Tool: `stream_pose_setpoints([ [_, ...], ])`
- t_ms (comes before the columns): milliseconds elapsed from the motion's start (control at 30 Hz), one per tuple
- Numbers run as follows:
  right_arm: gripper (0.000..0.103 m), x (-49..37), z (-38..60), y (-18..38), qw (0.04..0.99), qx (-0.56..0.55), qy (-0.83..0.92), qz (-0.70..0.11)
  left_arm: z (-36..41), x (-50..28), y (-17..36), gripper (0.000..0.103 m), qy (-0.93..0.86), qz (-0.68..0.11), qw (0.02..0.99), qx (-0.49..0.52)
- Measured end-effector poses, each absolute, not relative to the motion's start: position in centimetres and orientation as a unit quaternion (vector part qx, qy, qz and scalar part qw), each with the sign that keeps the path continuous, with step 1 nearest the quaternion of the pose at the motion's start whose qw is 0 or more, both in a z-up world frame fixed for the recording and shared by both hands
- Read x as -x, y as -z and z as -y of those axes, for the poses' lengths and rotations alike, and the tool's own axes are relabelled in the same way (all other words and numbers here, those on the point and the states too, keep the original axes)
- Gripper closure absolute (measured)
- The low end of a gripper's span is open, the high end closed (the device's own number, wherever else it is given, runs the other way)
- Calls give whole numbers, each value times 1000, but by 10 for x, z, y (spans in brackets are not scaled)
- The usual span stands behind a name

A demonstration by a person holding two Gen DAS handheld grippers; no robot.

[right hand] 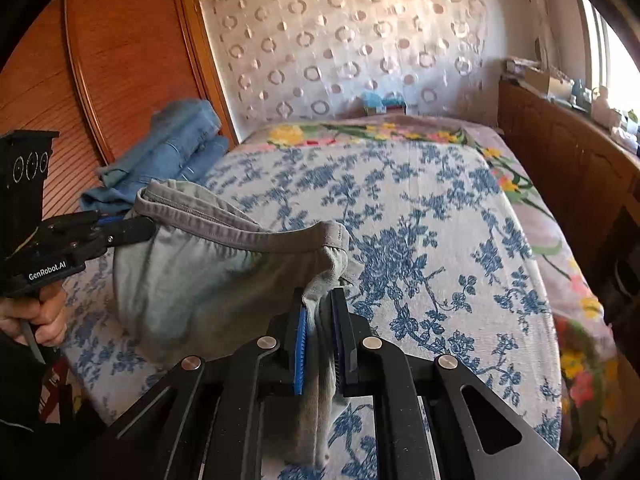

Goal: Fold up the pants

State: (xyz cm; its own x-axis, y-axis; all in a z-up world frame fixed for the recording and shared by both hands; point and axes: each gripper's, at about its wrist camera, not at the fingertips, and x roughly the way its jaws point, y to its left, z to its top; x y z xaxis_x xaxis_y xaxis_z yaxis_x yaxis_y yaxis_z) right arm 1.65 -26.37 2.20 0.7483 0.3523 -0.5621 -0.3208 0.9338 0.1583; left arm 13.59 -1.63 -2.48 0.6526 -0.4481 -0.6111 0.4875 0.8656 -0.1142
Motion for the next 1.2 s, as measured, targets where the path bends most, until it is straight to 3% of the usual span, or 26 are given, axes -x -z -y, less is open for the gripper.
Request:
stream_pose_setpoints([
  [633, 92, 8, 253, -48, 950, -10, -201, -240, -2, -95, -19, 91, 224, -270, 936, -40],
  [1200, 93, -70, 216, -61, 949, 38, -239, -202, -42, -118, -41, 91, 155, -245, 956, -51],
])
